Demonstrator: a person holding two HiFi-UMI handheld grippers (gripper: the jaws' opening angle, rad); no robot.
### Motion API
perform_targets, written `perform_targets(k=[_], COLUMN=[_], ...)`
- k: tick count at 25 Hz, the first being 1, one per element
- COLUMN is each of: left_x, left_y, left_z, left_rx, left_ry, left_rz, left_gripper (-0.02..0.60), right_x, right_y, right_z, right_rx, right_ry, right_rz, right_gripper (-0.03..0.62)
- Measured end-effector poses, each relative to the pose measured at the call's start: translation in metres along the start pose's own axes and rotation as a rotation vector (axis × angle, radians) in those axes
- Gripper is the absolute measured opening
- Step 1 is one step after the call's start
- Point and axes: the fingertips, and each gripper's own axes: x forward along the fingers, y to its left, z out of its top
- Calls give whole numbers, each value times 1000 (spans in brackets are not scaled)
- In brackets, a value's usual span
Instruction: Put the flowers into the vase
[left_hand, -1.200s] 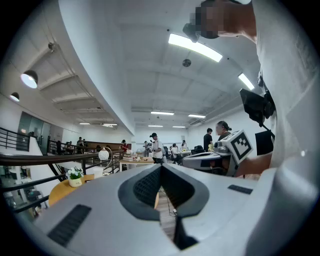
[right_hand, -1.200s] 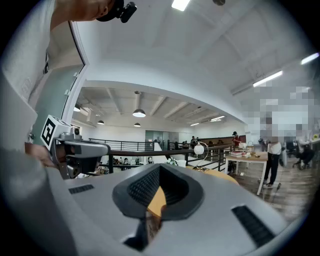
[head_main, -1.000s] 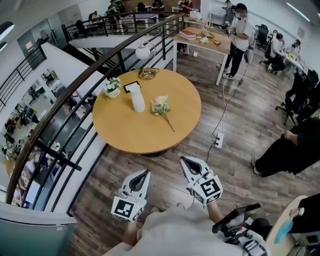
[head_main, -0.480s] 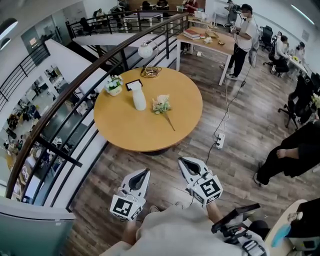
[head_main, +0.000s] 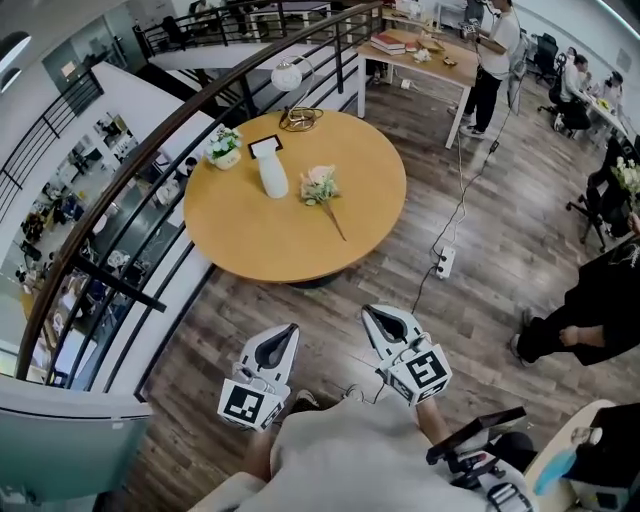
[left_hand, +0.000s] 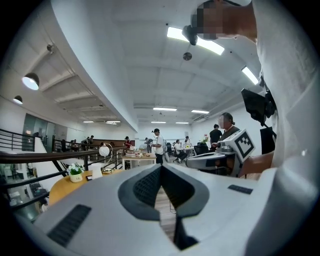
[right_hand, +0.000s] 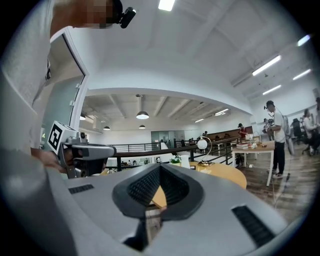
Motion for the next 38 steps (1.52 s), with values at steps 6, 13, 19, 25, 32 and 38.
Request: perform_targets(k=[6,13,19,25,32,38], left_x=[15,32,75,123,161,183], left_y=[-5,17,62,132,218,277], left_z=[-8,-17,-30,-34,-14,2], left_rx=[-3,-32,-43,-65,-28,-21], left_ry=[17,27,18,16,-33,-57], left_rz=[12,17,-16,-69,-77,-79], left_gripper=[6,6,6,6,6,6], right_x=[-2,27,75,153,248,311], right_y=[-8,-10,-37,-73,-90,-102], right_z=[-7,-12,-17,2,32,56], right_rx=[20,-1,-3,-25,-64,-91], right_ry=[-18,27,48,58,54,45], right_rz=[58,114,97,68,77,81], right_gripper=[9,9,9,9,9,9])
